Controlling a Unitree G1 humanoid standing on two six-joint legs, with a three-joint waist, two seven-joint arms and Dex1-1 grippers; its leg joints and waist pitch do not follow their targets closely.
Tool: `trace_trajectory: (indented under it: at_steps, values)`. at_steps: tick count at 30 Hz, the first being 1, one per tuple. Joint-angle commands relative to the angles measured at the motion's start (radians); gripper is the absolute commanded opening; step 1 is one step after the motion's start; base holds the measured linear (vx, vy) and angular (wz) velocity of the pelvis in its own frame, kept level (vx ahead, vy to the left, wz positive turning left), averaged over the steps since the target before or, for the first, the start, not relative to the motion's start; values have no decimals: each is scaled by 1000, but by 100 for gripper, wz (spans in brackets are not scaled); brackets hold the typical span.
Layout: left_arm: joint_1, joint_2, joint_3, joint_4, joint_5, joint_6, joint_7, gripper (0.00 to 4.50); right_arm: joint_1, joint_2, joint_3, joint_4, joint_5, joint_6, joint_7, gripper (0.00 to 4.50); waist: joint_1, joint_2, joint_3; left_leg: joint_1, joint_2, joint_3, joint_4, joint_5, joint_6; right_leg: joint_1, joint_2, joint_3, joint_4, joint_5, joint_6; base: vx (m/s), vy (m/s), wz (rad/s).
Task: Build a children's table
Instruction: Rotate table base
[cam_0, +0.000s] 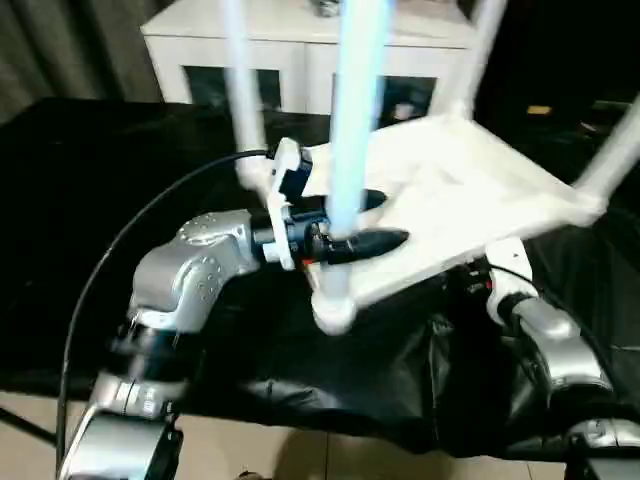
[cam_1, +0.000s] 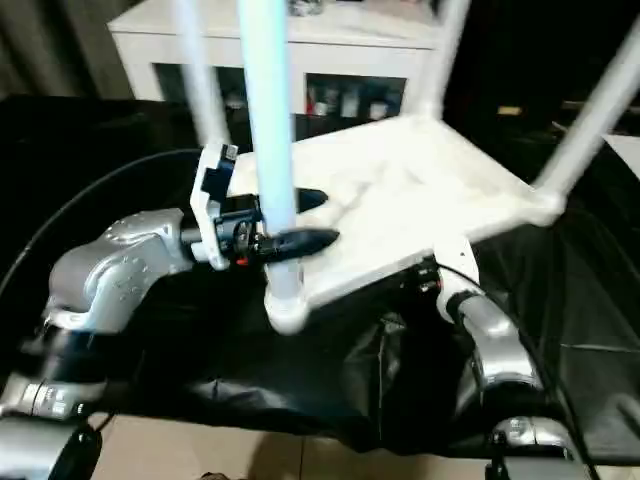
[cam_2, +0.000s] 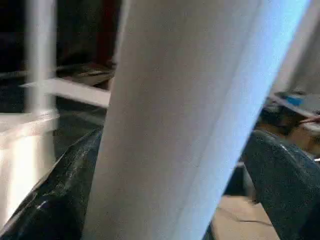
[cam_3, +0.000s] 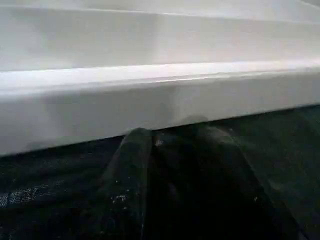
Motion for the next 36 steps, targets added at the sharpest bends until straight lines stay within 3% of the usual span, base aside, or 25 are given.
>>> trace_trajectory:
  at_steps: [1, 4, 7, 12, 15, 18, 19, 21, 24, 25, 27, 28, 32, 36]
  values:
    - [-23, -39, -54, -71, -40, 13, -12, 447, -27, 46, 64, 22, -12, -20, 55, 162, 3, -6, -71, 25, 54, -35, -82, -235, 34, 46, -40, 27, -59, -138, -280, 0, 0, 0]
    - [-36, -68, -63, -69, -37, 15, 5, 447, -43, 73, 88, 26, -19, -34, 81, 162, -9, -11, -68, 11, 50, -40, -84, -248, 33, 56, -42, 25, -62, -199, -256, 0, 0, 0]
    - [-50, -92, -76, -57, -24, 14, 38, 447, -62, 106, 110, 46, -30, -57, 105, 162, -16, -11, -67, 17, 51, -42, -84, -274, 26, 51, -44, 26, -69, -248, -245, 0, 0, 0]
    - [-60, -114, -95, -12, 44, -29, 85, 447, -70, 138, 135, 51, -46, -73, 120, 162, -24, -9, -71, 22, 52, -41, -80, -249, 40, 49, -39, 26, -66, -198, -265, 0, 0, 0]
    - [-78, -119, -88, 64, 115, -100, 139, 447, -74, 150, 137, 55, -41, -80, 124, 162, -26, -7, -74, 24, 50, -40, -77, -228, 62, 49, -34, 26, -63, -143, -278, 0, 0, 0]
    - [-108, -112, -83, 152, 191, -169, 212, 447, -78, 146, 137, 64, -45, -87, 122, 162, -23, -6, -76, 25, 52, -40, -76, -218, 64, 51, -37, 26, -60, -124, -282, 0, 0, 0]
    - [-127, -110, -77, 200, 227, -210, 259, 447, -80, 141, 133, 69, -44, -92, 121, 162, -22, -2, -74, 28, 53, -40, -78, -232, 60, 48, -35, 25, -62, -128, -288, 0, 0, 0]
    - [-146, -111, -69, 245, 262, -255, 308, 447, -83, 132, 127, 77, -45, -101, 118, 162, -24, -5, -72, 24, 52, -42, -80, -259, 53, 52, -36, 24, -64, -154, -279, 0, 0, 0]
    - [-160, -112, -64, 281, 294, -295, 351, 447, -87, 123, 115, 87, -44, -106, 108, 162, -22, -5, -72, 30, 52, -41, -79, -288, 41, 47, -39, 25, -70, -205, -266, 0, 0, 0]
    - [-189, -111, -54, 357, 356, -367, 431, 447, -94, 103, 97, 95, -39, -110, 95, 162, -20, -5, -71, 29, 51, -41, -79, -291, 42, 45, -38, 25, -74, -223, -262, 0, 0, 0]
    - [-198, -110, -52, 384, 378, -390, 457, 447, -96, 97, 94, 96, -37, -112, 91, 162, -17, -2, -72, 34, 51, -41, -80, -304, 37, 41, -35, 26, -76, -231, -256, 0, 0, 0]
    - [-207, -111, -45, 407, 386, -408, 474, 447, -96, 91, 87, 93, -30, -113, 93, 162, -17, -3, -70, 29, 50, -43, -81, -308, 36, 44, -36, 24, -75, -239, -248, 0, 0, 0]
    - [-212, -127, -14, 410, 336, -427, 437, 447, -88, 70, 57, 62, 3, -124, 109, 162, -11, -4, -74, 30, 49, -42, -79, -297, 39, 42, -41, 25, -77, -248, -247, 0, 0, 0]
    - [-155, -111, -23, 309, 229, -380, 262, 447, -81, 53, -1, 21, 75, -127, 143, 162, 10, 1, -77, 31, 54, -37, -75, -236, 71, 41, -41, 27, -64, -153, -286, 0, 0, 0]
